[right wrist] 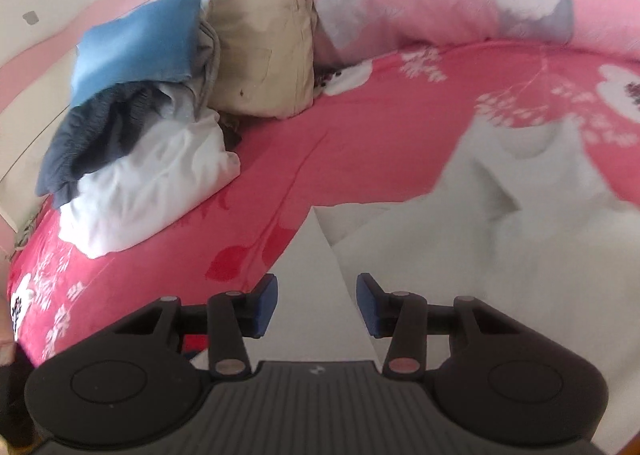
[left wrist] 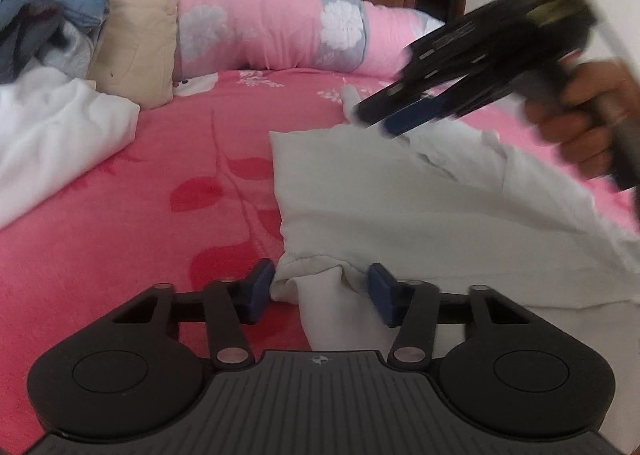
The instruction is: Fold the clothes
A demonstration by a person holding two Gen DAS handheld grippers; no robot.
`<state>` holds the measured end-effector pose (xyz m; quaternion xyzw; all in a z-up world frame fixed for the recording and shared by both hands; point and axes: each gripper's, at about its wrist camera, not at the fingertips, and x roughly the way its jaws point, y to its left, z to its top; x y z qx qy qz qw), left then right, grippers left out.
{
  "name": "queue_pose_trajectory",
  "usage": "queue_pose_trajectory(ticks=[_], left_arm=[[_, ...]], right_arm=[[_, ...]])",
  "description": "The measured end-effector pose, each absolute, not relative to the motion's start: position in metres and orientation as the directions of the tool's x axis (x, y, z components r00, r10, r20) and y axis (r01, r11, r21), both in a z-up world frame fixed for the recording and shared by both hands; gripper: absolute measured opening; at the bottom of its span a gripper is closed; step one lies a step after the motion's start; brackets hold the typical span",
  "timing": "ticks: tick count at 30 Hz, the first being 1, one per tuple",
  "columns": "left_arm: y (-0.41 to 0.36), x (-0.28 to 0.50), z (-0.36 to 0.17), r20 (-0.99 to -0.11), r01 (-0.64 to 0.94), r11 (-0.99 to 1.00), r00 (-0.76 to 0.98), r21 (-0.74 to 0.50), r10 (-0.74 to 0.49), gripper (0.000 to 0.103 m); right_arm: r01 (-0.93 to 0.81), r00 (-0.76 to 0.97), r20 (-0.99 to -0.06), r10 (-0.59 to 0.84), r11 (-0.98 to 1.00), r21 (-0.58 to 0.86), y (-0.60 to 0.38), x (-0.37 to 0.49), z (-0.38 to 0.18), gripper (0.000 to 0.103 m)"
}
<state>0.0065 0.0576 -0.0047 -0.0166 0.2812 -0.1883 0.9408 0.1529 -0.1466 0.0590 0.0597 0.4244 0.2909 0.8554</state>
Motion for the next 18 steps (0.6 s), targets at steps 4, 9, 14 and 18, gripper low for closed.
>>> queue_pose_trajectory(ticks=[4,9,14,18], left_arm=[[0.066,0.011,-0.006,-0.513,0.335,0.92,0.764,-0.202,-0.391,0.024],[0.07,0.013,-0.007,-0.514,0.323,0.917,0.76,-0.233,-0.398,0.016],[0.069,0.011,-0.007,-0.514,0.319,0.919,0.762,-0.233,-0.395,0.012],[0.071,0.012,-0.008,-0.511,0.315,0.917,0.761,-0.245,-0.398,0.011]], right_arm=[[-0.477,0.454,-0.698,0.554,0.813,0.335,-0.129,0.174,0.039,0.042],[-0.517,0.454,-0.714,0.533,0.81,0.276,-0.115,0.179,0.024,0.004],[-0.472,0.542,-0.668,0.51,0.842,0.26,-0.128,0.187,0.027,0.0],[-0.431,0.553,-0.661,0.507,0.853,0.294,-0.14,0.198,0.024,0.0]])
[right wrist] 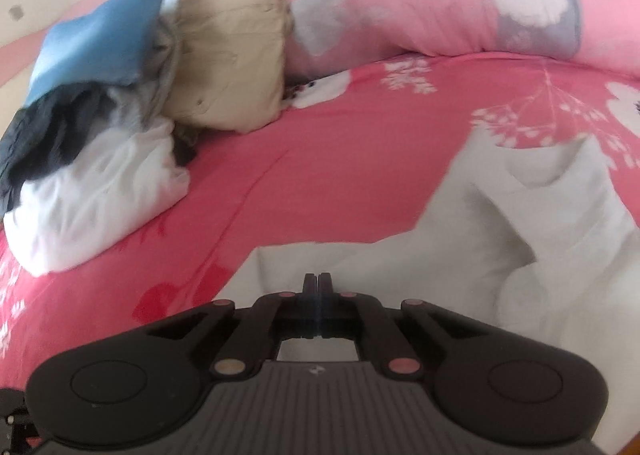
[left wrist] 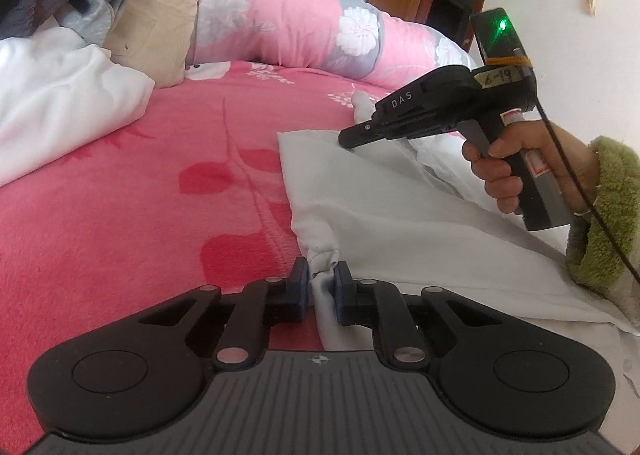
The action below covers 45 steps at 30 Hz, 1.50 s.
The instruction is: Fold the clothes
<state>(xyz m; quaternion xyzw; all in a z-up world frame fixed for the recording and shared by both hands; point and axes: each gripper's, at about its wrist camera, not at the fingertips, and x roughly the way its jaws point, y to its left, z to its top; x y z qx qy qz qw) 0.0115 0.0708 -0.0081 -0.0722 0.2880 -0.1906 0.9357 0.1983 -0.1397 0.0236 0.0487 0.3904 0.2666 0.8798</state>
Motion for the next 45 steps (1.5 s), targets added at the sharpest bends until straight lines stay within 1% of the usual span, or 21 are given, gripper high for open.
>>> queue_pose_trajectory(ticks=[2,5,6,7,8,9,11,12,13,15,17,24,28,35,38,39,40,42,43,44,45], left_arm=[[0.072,0.012,-0.008,-0.511,0.313,0.916,0.761,-0.25,-0.4,0.011],[0.072,0.013,-0.009,-0.511,0.312,0.916,0.76,-0.253,-0.4,0.012],[0.072,0.013,-0.009,-0.511,0.311,0.916,0.761,-0.254,-0.4,0.012],[0.073,0.013,-0.009,-0.511,0.311,0.916,0.761,-0.255,-0.4,0.012],[0.073,0.013,-0.009,-0.511,0.31,0.916,0.761,-0.256,-0.4,0.012],[0.073,0.013,-0.009,-0.511,0.309,0.916,0.761,-0.257,-0.4,0.012],[0.073,0.013,-0.009,-0.511,0.309,0.915,0.76,-0.258,-0.401,0.012],[0.073,0.014,-0.009,-0.511,0.309,0.915,0.76,-0.259,-0.401,0.012],[0.074,0.014,-0.009,-0.511,0.309,0.915,0.76,-0.259,-0.401,0.012],[0.074,0.015,-0.01,-0.511,0.309,0.915,0.76,-0.261,-0.402,0.012],[0.075,0.015,-0.01,-0.51,0.308,0.914,0.76,-0.263,-0.403,0.012],[0.077,0.015,-0.011,-0.508,0.307,0.912,0.759,-0.272,-0.407,0.011],[0.082,0.017,-0.013,-0.505,0.305,0.902,0.752,-0.305,-0.424,0.012],[0.089,0.019,-0.015,-0.497,0.294,0.883,0.74,-0.367,-0.453,0.014],[0.092,0.019,-0.015,-0.491,0.287,0.874,0.738,-0.392,-0.463,0.015],[0.093,0.019,-0.015,-0.492,0.282,0.873,0.737,-0.399,-0.463,0.015],[0.094,0.019,-0.015,-0.493,0.277,0.872,0.737,-0.404,-0.463,0.015],[0.094,0.017,-0.012,-0.489,0.272,0.875,0.744,-0.4,-0.455,0.017],[0.094,0.015,-0.01,-0.486,0.268,0.878,0.751,-0.396,-0.448,0.022],[0.094,0.011,-0.006,-0.477,0.264,0.885,0.764,-0.384,-0.435,0.032],[0.094,0.008,-0.001,-0.466,0.259,0.892,0.779,-0.371,-0.419,0.035]], right_arm=[[-0.421,0.549,-0.656,0.518,0.849,0.318,-0.145,0.201,0.024,0.0],[-0.429,0.475,-0.666,0.575,0.812,0.395,-0.15,0.201,0.025,0.008],[-0.435,0.445,-0.672,0.592,0.799,0.415,-0.15,0.2,0.026,0.026],[-0.453,0.439,-0.685,0.582,0.802,0.391,-0.148,0.196,0.027,0.047],[-0.47,0.432,-0.698,0.571,0.803,0.366,-0.145,0.191,0.029,0.05],[-0.488,0.424,-0.71,0.563,0.802,0.344,-0.143,0.187,0.029,0.05],[-0.531,0.384,-0.727,0.569,0.78,0.331,-0.138,0.18,0.029,0.041],[-0.552,0.369,-0.736,0.568,0.771,0.318,-0.136,0.176,0.029,0.022],[-0.577,0.373,-0.748,0.549,0.769,0.277,-0.132,0.172,0.029,0.001],[-0.605,0.414,-0.755,0.509,0.773,0.19,-0.129,0.165,0.03,0.0],[-0.59,0.466,-0.742,0.483,0.794,0.147,-0.132,0.164,0.031,0.0],[-0.509,0.588,-0.714,0.38,0.86,0.039,-0.133,0.171,0.023,0.0],[-0.455,0.597,-0.706,0.38,0.886,0.093,-0.149,0.178,0.025,0.002],[-0.382,0.618,-0.699,0.36,0.914,0.134,-0.199,0.13,0.078,0.004],[-0.323,0.613,-0.722,0.321,0.936,0.142,-0.241,0.09,0.099,0.011],[-0.303,0.613,-0.729,0.305,0.943,0.14,-0.255,0.075,0.106,0.019],[-0.285,0.614,-0.735,0.288,0.949,0.134,-0.268,0.06,0.112,0.022],[-0.245,0.64,-0.732,0.231,0.965,0.09,-0.294,0.025,0.126,0.022],[-0.221,0.654,-0.729,0.203,0.973,0.072,-0.307,0.005,0.134,0.022],[-0.191,0.668,-0.721,0.183,0.979,0.071,-0.322,-0.016,0.143,0.022],[-0.161,0.685,-0.71,0.164,0.984,0.072,-0.336,-0.037,0.152,0.022]])
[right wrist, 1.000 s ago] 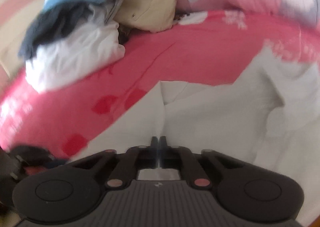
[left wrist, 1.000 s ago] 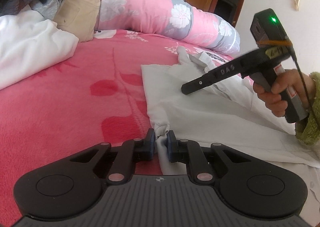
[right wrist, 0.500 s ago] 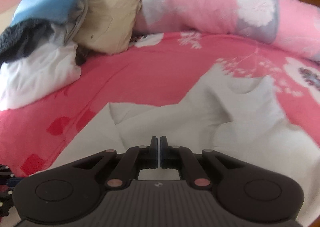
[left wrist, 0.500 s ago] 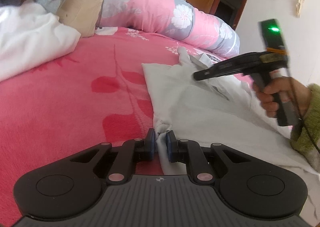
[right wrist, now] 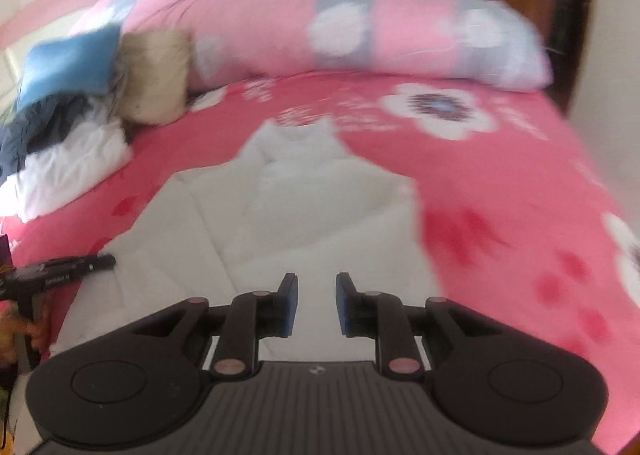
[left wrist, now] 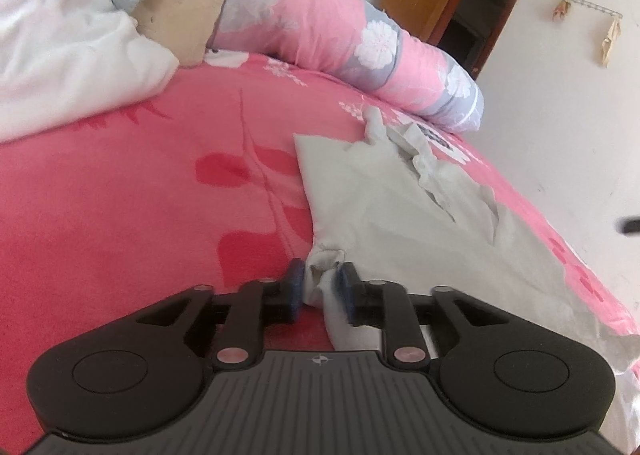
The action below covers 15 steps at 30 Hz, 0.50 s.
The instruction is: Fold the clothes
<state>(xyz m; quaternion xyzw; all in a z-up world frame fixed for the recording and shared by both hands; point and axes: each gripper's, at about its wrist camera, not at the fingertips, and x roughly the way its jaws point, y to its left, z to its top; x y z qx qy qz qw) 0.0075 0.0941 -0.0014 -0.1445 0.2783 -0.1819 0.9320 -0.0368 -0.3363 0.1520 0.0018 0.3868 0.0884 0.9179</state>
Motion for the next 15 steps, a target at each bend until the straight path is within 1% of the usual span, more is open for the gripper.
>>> queue_pose_trajectory(ticks=[2,4,6,7,8,11,13,15], left_arm=[[0.093,-0.002,0.01,-0.441,0.257,0.907,0.808,-0.334,-0.391,0.037],[0.087,-0.016,0.026,-0.411,0.279,0.916,0.828,-0.287,-0.381,0.039],[0.076,-0.032,0.043,-0.385,0.317,0.916,0.835,-0.247,-0.393,0.041],[0.067,-0.038,0.051,-0.38,0.353,0.907,0.826,-0.229,-0.417,0.045],[0.054,-0.044,0.057,-0.388,0.394,0.897,0.809,-0.202,-0.442,0.048],[0.011,-0.06,0.067,-0.434,0.507,0.854,0.747,-0.117,-0.503,0.051],[-0.019,-0.069,0.068,-0.471,0.575,0.815,0.702,-0.067,-0.534,0.051],[-0.044,-0.075,0.064,-0.502,0.619,0.785,0.67,-0.03,-0.547,0.051]], right_arm=[[-0.098,0.713,-0.691,0.12,0.993,0.071,-0.361,-0.075,0.165,0.024],[-0.055,0.724,-0.682,0.103,0.994,0.091,-0.381,-0.109,0.17,0.029],[-0.032,0.72,-0.682,0.126,0.988,0.148,-0.396,-0.134,0.165,0.03],[-0.03,0.715,-0.683,0.151,0.982,0.187,-0.402,-0.143,0.16,0.03],[-0.031,0.706,-0.684,0.182,0.973,0.227,-0.405,-0.148,0.153,0.03],[-0.026,0.68,-0.685,0.262,0.942,0.334,-0.408,-0.147,0.124,0.032],[0.002,0.664,-0.692,0.282,0.925,0.379,-0.41,-0.137,0.107,0.041],[0.039,0.656,-0.699,0.285,0.912,0.409,-0.413,-0.124,0.09,0.041]])
